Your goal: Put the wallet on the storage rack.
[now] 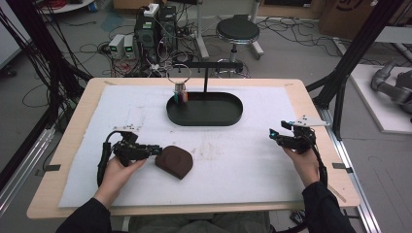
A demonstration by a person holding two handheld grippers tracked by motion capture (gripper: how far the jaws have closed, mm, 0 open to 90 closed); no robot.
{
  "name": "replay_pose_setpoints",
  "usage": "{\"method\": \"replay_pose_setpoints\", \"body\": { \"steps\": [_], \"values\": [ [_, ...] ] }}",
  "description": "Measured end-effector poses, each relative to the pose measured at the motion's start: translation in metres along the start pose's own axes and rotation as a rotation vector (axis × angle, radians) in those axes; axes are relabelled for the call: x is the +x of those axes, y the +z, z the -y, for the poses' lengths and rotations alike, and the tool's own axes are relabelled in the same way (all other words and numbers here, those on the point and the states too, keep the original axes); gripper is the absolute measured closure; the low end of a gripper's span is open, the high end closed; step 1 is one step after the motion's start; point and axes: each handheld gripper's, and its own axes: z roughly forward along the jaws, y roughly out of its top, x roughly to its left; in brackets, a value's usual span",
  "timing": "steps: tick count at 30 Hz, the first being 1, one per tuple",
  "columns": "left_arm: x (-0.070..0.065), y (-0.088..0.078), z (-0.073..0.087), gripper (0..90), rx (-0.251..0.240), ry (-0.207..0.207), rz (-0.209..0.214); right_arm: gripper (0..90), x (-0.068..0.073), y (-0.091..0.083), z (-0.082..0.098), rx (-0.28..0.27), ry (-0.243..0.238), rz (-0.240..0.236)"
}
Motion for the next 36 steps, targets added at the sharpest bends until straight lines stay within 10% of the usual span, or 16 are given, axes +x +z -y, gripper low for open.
{"method": "replay_pose_setpoints", "body": {
  "steps": [9, 15, 25, 36],
  "values": [
    [0.012, 0.022, -0.009, 61.5, 0.080, -0.039, 0.044, 36.9, 0.001, 0.000, 0.000, 0.006, -0.013, -0.001],
    [0.008, 0.020, -0.004, 81.4, 0.058, -0.027, 0.078, 36.9, 0.002, 0.001, 0.000, 0.004, -0.014, -0.005],
    [-0.010, 0.021, -0.005, 85.9, -0.160, 0.026, 0.099, 37.2, 0.008, 0.003, -0.006, -0.010, -0.027, -0.013],
    [-0.043, 0.026, -0.025, 86.4, -0.342, 0.224, 0.132, 37.2, 0.041, 0.007, -0.020, -0.064, -0.049, -0.128]
  ]
}}
